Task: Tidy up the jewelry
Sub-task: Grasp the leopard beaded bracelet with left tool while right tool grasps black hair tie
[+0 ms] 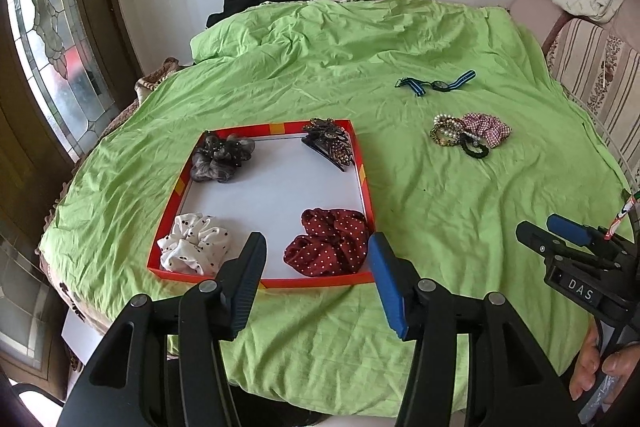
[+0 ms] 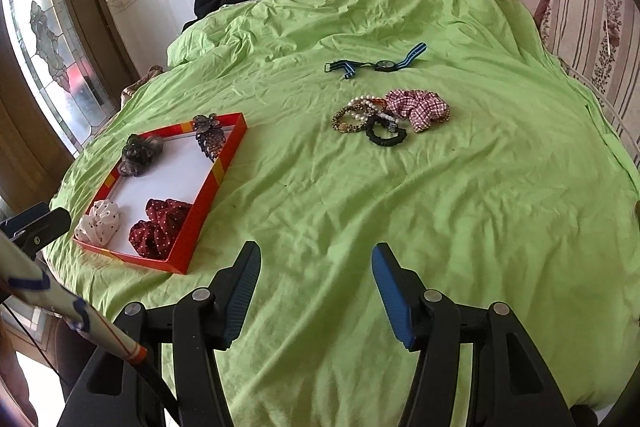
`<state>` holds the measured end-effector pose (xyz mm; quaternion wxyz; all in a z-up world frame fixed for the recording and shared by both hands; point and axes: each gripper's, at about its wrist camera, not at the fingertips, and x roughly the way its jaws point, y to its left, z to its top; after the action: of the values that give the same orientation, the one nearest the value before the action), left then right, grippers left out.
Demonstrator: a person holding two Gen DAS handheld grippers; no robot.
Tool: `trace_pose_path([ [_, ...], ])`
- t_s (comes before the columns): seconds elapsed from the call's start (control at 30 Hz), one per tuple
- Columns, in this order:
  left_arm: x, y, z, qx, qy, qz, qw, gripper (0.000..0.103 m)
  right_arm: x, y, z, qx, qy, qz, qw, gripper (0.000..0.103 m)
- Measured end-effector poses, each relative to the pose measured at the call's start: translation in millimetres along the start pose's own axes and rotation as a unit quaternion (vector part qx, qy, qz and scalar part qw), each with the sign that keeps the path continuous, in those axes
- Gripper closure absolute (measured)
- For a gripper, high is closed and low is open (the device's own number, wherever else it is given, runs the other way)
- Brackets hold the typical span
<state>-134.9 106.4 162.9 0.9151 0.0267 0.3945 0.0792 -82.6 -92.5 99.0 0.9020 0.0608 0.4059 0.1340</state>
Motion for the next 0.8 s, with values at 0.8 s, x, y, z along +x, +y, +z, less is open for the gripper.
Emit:
trace_pose_path([
  [0.8,170.4,-125.3,118.7,-0.011,0.102,-0.199,0.9745,0.045,49.9,-144.5,70.4,0.093,0.022,-0.042,0.995,0.040],
])
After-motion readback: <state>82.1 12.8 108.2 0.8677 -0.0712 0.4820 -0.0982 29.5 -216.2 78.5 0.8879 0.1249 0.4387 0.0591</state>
